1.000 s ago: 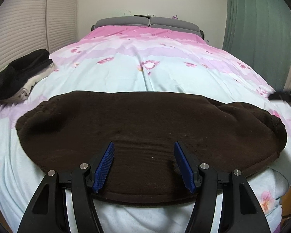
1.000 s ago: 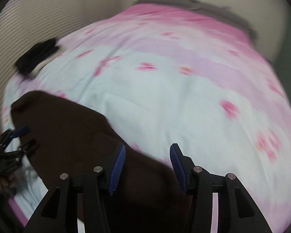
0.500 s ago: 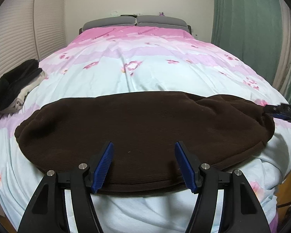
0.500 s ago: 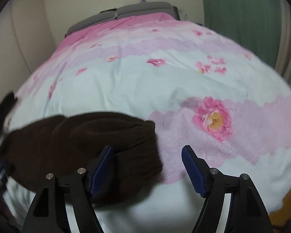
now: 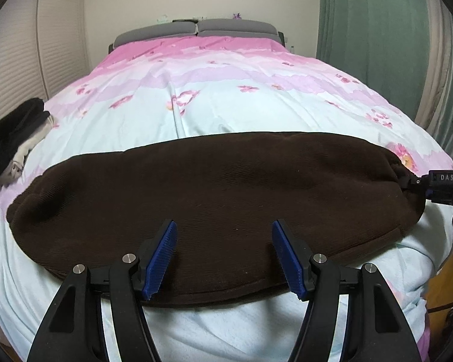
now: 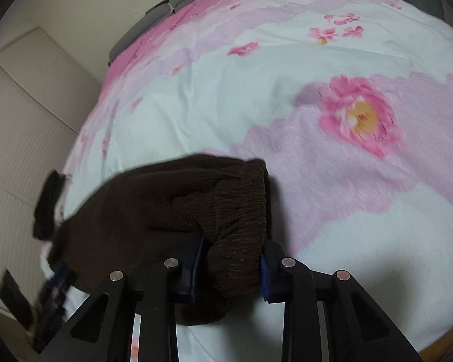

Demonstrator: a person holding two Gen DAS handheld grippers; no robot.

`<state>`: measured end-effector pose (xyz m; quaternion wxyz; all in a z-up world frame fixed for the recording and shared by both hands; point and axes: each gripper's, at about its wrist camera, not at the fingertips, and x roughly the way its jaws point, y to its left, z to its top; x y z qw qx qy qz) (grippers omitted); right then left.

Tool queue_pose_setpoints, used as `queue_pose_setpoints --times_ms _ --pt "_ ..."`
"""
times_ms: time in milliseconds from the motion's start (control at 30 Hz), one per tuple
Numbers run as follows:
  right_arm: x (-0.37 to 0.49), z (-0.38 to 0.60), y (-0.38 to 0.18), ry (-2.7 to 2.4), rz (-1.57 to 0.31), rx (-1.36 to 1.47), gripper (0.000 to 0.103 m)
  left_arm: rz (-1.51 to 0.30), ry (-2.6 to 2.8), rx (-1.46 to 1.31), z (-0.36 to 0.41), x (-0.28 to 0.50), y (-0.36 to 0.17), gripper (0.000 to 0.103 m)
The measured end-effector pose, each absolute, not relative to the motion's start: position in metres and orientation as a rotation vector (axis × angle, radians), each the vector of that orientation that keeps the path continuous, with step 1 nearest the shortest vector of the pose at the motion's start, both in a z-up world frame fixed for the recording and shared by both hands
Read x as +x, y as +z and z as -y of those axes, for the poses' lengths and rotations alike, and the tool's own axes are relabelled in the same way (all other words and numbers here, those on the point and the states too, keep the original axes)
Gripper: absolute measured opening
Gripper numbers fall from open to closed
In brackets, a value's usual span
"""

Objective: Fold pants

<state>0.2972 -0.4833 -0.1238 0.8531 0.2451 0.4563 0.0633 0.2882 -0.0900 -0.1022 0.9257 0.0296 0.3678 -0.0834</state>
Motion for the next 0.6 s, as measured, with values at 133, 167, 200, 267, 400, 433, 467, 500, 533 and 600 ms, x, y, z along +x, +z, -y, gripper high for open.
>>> queue_pose_setpoints --times_ms 133,167,200,267,400,433,467,500,533,600 --pt "0.297 0.482 -0.127 0.06 -0.926 0.499 0.065 -0.749 -0.179 0.053 0.089 0.295 -0.097 0.064" --pt "0.295 0.483 -0.125 0.047 -0.92 0.504 0.07 -0.742 -0.182 0.055 0.089 0.296 -0.095 0.064" --pt "0.292 0.484 -0.123 0.03 -0.908 0.505 0.071 -0.734 -0.188 0.058 0.09 0.296 -0.092 0.065" --pt "0.277 0.489 -0.119 -0.008 -0.887 0.533 0.076 -0.725 -0.206 0.066 0.093 0.296 -0.087 0.065" --pt "0.243 0.498 -0.123 -0.03 -0.844 0.727 0.083 -0.687 -0.233 0.103 0.103 0.295 -0.075 0.065" --pt "0.233 0.497 -0.127 -0.026 -0.829 0.797 0.084 -0.674 -0.241 0.114 0.106 0.294 -0.072 0.066" --pt "0.23 0.495 -0.13 -0.02 -0.822 0.833 0.084 -0.667 -0.244 0.121 0.108 0.294 -0.07 0.067" --pt "0.228 0.491 -0.133 -0.014 -0.812 0.871 0.084 -0.658 -0.248 0.13 0.11 0.293 -0.067 0.067" --pt "0.227 0.488 -0.136 -0.009 -0.804 0.895 0.084 -0.655 -0.249 0.133 0.111 0.294 -0.065 0.067" --pt "0.231 0.482 -0.143 0.0 -0.795 0.936 0.084 -0.657 -0.254 0.142 0.114 0.297 -0.063 0.068"
